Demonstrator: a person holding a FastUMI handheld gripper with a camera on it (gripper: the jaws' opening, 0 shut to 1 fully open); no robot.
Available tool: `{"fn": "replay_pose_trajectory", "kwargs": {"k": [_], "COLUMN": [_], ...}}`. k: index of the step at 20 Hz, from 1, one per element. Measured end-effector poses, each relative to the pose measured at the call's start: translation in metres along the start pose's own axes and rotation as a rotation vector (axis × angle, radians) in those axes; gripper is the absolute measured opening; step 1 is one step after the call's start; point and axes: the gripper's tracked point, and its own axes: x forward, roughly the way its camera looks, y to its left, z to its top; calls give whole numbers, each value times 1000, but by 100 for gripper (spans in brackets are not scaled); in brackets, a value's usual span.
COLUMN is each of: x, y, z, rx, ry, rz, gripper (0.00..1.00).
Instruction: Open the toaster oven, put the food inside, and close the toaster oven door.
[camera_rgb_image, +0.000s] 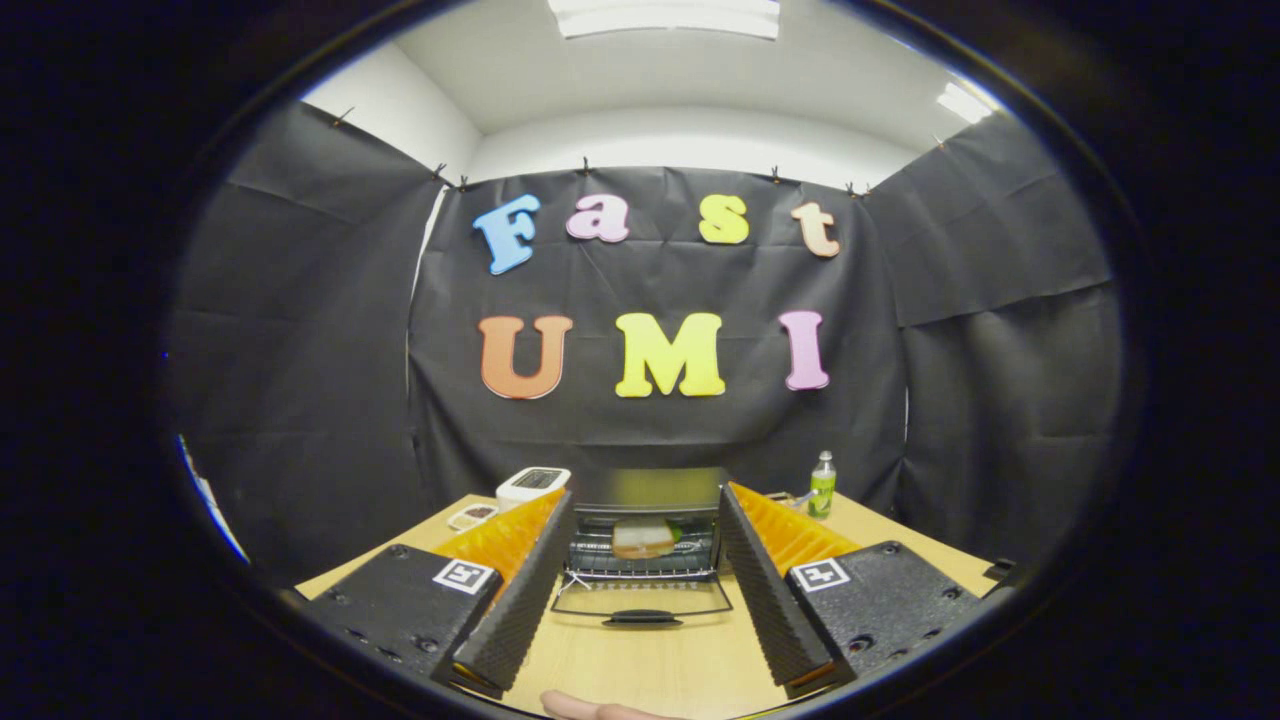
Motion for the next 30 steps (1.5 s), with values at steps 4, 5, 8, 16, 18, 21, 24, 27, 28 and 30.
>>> {"fn": "replay_pose_trajectory", "kwargs": {"k": [4, 5, 8, 16, 18, 21, 24, 27, 28, 30], "x": [24, 34, 67, 118, 128, 141, 144, 141, 140, 146], "y": [4, 3, 0, -12, -14, -19, -18, -16, -15, -15], "z": [-36, -53, -123, -294, -312, -326, -328, -312, -300, -270], "rx": [-12, -27, -69, -50, -42, -44, -17, -57, -78, -129], "ry": [83, 118, 248, 624, 665, 694, 689, 632, 594, 484], "rz": [11, 1, -31, -70, -70, -70, -70, -78, -79, -86], "gripper": [93, 93, 93, 95, 96, 95, 92, 92, 92, 92]}}
